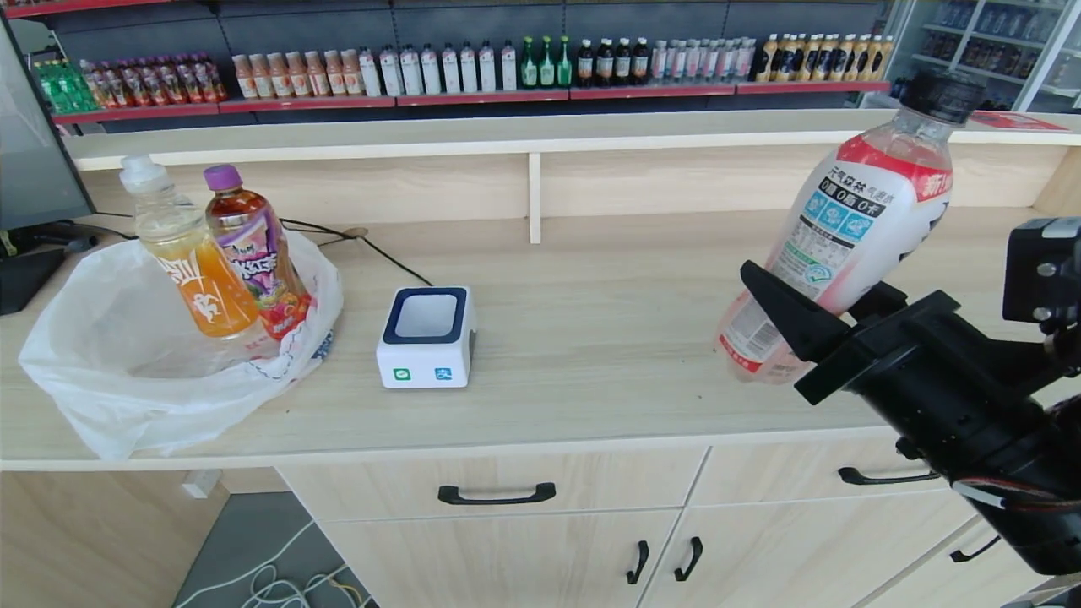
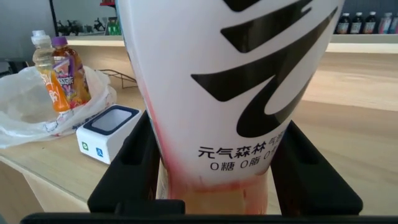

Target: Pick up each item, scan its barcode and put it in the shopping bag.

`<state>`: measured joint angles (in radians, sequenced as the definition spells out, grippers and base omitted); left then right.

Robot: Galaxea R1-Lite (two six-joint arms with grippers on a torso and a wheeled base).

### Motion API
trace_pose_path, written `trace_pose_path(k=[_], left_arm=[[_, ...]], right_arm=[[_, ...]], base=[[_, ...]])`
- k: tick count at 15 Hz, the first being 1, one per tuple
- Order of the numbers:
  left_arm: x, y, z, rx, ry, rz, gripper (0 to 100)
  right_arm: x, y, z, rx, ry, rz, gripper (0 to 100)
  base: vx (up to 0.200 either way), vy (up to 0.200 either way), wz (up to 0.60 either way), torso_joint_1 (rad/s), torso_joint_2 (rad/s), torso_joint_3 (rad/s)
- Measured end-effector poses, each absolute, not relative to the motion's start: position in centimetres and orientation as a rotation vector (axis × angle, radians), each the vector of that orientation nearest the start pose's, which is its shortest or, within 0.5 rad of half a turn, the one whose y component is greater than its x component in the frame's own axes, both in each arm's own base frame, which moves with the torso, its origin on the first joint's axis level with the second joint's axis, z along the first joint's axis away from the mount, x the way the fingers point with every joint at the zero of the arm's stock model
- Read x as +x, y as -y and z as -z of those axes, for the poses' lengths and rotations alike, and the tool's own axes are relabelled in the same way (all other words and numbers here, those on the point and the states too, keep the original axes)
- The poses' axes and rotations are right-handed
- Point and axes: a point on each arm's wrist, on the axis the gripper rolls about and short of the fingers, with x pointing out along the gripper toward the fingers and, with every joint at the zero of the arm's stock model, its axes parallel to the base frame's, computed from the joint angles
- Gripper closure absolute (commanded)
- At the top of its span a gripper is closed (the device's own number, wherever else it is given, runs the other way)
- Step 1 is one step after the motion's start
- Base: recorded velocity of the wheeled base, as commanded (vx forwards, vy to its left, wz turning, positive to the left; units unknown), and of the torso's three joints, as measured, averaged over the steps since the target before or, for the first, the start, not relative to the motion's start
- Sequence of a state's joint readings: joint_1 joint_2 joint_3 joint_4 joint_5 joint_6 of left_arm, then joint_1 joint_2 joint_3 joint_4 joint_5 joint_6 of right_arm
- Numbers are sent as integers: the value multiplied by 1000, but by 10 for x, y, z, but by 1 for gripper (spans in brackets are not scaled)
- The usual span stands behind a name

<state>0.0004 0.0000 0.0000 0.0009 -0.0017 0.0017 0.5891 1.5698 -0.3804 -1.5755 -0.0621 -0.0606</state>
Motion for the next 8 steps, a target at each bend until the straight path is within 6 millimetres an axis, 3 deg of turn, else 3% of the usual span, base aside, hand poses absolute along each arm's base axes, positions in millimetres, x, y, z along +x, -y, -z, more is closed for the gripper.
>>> trace_pose_path(k=[8], left_arm=[[-23,0,-75,2,-2,1,0]], right_arm=[[192,-127,-204,64,381,-510,100]], base=[[0,200,0,2,4,2]])
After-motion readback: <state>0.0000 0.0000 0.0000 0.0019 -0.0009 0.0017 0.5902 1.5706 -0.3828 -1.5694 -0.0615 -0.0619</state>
